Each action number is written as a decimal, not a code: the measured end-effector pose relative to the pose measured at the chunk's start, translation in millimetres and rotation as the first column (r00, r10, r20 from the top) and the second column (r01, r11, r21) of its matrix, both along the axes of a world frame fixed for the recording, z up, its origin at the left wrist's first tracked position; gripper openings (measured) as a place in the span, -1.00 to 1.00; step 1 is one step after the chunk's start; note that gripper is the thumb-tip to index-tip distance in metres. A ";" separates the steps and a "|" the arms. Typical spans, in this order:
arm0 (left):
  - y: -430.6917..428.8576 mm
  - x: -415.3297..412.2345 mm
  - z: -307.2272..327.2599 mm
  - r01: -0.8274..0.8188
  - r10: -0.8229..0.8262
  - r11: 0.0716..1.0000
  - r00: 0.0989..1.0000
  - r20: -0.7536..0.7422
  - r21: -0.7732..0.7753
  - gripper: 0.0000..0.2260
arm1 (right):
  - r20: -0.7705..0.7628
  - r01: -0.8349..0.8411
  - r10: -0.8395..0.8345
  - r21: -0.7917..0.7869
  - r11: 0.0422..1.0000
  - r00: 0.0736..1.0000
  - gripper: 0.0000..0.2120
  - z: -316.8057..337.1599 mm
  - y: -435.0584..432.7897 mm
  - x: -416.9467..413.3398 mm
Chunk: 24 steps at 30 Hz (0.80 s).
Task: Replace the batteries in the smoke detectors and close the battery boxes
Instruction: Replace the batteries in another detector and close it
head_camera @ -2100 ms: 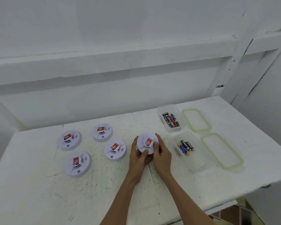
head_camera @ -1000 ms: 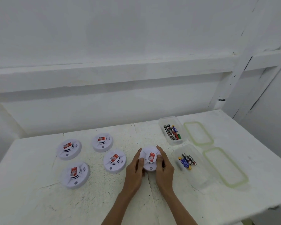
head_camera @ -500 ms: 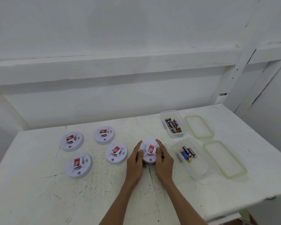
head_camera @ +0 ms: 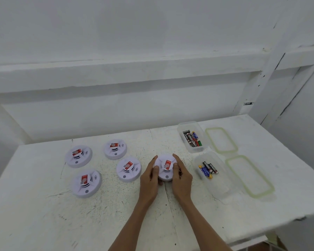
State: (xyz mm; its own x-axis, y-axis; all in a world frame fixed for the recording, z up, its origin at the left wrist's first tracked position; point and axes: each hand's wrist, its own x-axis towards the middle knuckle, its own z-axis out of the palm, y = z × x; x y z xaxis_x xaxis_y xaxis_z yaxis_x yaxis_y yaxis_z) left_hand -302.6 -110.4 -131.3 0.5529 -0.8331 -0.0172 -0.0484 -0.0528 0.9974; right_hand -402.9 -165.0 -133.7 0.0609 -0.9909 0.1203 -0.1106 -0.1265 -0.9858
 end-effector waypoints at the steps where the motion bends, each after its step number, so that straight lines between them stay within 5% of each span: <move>1: 0.0 0.2 -0.5 0.001 -0.001 1.000 1.000 0.000 -0.002 -0.63 | -0.001 -0.001 0.001 -0.001 1.000 1.000 -0.69 0.0 0.1 -0.1; 24: 0.6 2.0 -2.9 0.009 -0.009 1.000 1.000 -0.022 0.005 -0.64 | -0.030 -0.001 0.000 -0.038 0.999 1.000 -0.68 0.0 -1.4 -1.3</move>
